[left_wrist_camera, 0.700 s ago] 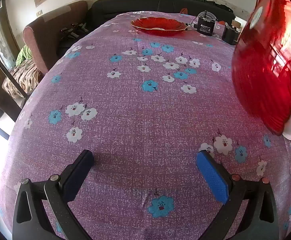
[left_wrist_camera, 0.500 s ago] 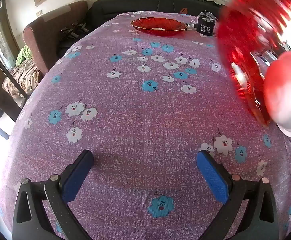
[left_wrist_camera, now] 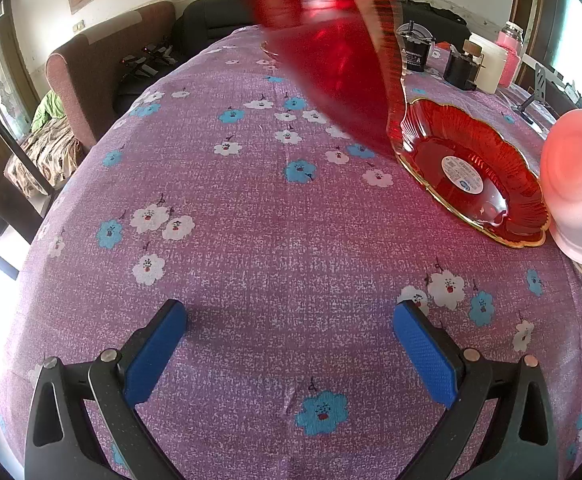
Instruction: Organize plates and bowls
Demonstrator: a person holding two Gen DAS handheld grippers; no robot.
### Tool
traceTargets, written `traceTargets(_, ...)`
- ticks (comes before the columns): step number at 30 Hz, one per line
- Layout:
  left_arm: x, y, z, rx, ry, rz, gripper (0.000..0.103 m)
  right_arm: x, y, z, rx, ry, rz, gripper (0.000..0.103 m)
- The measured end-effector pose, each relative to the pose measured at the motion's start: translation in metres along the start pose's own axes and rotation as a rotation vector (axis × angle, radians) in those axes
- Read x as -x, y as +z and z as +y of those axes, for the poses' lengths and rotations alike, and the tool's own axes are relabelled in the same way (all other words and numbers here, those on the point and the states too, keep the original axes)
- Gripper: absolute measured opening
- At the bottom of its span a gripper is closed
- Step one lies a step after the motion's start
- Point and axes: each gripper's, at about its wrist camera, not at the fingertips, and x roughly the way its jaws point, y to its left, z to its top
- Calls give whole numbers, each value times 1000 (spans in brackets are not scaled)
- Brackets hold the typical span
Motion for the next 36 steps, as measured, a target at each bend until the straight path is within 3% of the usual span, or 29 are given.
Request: traceTargets(36,0,0,0,0,0,0,103,-3,0,5,25,-37,13,102)
